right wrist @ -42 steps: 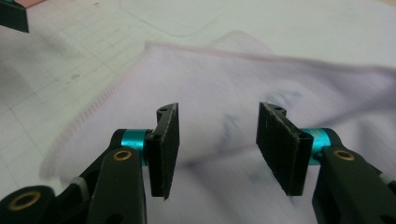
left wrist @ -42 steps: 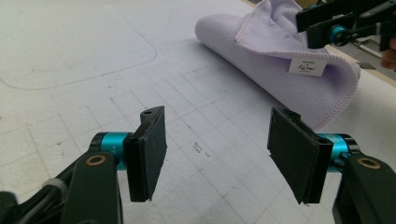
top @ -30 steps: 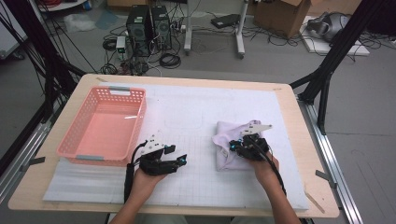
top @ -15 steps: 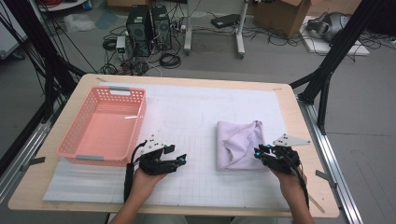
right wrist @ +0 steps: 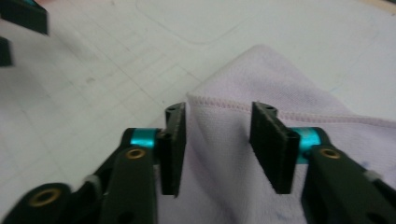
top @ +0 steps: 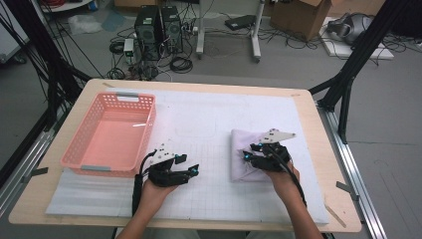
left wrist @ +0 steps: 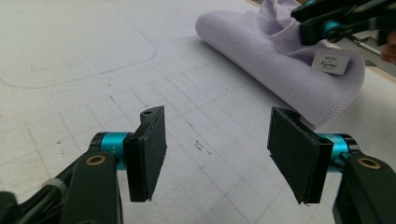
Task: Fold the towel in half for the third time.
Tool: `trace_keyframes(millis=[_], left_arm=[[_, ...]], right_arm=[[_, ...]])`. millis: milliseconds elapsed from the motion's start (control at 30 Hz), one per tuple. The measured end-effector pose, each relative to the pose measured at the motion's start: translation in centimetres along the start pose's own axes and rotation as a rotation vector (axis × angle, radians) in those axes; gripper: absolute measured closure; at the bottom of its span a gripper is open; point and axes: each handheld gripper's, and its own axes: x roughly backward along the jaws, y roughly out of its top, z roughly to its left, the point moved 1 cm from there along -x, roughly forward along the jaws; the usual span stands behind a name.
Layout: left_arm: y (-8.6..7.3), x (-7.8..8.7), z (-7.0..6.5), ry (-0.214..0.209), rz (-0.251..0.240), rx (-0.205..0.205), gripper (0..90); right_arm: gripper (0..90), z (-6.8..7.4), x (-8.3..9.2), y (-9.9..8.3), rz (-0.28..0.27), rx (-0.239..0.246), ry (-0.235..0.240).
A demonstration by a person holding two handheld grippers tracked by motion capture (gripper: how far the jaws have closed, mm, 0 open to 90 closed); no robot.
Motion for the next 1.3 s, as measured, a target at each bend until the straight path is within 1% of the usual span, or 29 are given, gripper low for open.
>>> trace_keyframes(millis=[33, 67, 100, 133, 233, 333, 467, 533, 567, 633, 667, 700, 733, 767, 833, 867, 933, 1000, 1067, 1100, 1200, 1233, 1300], left_arm=[[0.0, 0.0, 0.0, -0.002, 0.0, -0.002, 37.6], [0.0, 0.0, 0.0, -0.001, 0.0, -0.001, 37.6], [0.0, 0.0, 0.0, -0.002, -0.001, 0.0, 37.6], [0.0, 0.0, 0.0, 0.0, -0.001, 0.0, 37.6], [0.0, 0.0, 0.0, 0.0, 0.0, 0.003, 37.5], [0.0, 0.1, 0.1, 0.002, -0.004, 0.0, 37.5], [0.0, 0.1, 0.0, 0.001, -0.004, -0.003, 37.5], [0.0, 0.0, 0.0, 0.001, -0.001, -0.002, 37.5], [0.0, 0.0, -0.1, 0.0, -0.004, 0.001, 37.5], [0.0, 0.0, -0.1, 0.0, -0.001, -0.003, 37.5], [0.0, 0.0, -0.1, 0.001, -0.001, -0.005, 37.5], [0.0, 0.0, -0.1, 0.001, -0.001, -0.003, 37.5], [0.0, -0.1, -0.1, 0.001, -0.002, -0.004, 37.5], [0.0, -0.1, -0.1, 0.001, -0.001, -0.003, 37.5], [-0.1, -0.1, -0.1, 0.002, -0.002, -0.004, 37.5], [-0.1, -0.1, -0.1, 0.001, 0.0, -0.006, 37.5], [-0.1, -0.2, -0.1, 0.003, 0.001, -0.006, 37.4], [-0.1, -0.1, -0.1, 0.002, 0.001, -0.006, 37.4], [-0.1, -0.1, -0.1, 0.001, 0.0, -0.006, 37.4], [-0.1, -0.1, -0.1, 0.001, 0.001, -0.006, 37.4], [-0.1, -0.1, -0.1, -0.002, 0.004, -0.006, 37.4], [-0.1, -0.1, -0.1, -0.002, 0.004, -0.007, 37.4], [-0.1, -0.1, -0.1, -0.001, 0.002, -0.005, 37.4]], right_arm=[[71.4, 0.0, -0.5, -0.1, 0.027, 0.002, -0.007], [82.6, -0.1, -0.6, -0.1, 0.039, 0.009, -0.003], [85.3, 0.0, -0.6, -0.3, 0.044, 0.024, -0.007], [86.0, 0.0, -0.5, -0.3, 0.044, 0.029, -0.012], [86.2, -0.3, 0.7, -0.8, 0.005, 0.02, -0.011], [86.2, -0.8, 2.6, -1.7, -0.026, 0.002, -0.028], [85.9, -2.1, 5.2, -3.6, -0.045, -0.025, -0.057], [85.6, -2.7, 6.5, -4.8, -0.064, -0.053, -0.056], [85.1, -2.9, 6.8, -5.4, -0.059, -0.061, -0.061], [81.6, -3.1, 7.3, -6.3, -0.053, -0.072, -0.058], [77.7, -3.2, 7.4, -6.6, -0.051, -0.079, -0.059], [73.3, -3.3, 7.7, -6.8, -0.05, -0.093, -0.071], [72.7, -3.4, 8.0, -6.8, -0.062, -0.109, -0.072], [70.5, -3.5, 8.2, -6.8, -0.082, -0.114, -0.077], [67.5, -3.6, 8.7, -6.3, -0.121, -0.134, -0.084], [66.3, -3.6, 8.7, -6.0, -0.131, -0.131, -0.086], [64.3, -3.3, 8.5, -5.1, -0.134, -0.116, -0.097], [62.5, -3.1, 8.0, -4.3, -0.143, -0.11, -0.096], [59.0, -3.0, 7.5, -3.6, -0.15, -0.128, -0.104], [58.0, -2.9, 7.1, -3.2, -0.148, -0.127, -0.11], [56.3, -2.7, 6.2, -2.7, -0.111, -0.107, -0.113], [56.2, -2.8, 6.0, -2.6, -0.112, -0.099, -0.119], [56.6, -2.9, 6.1, -2.2, -0.144, -0.107, -0.133]])
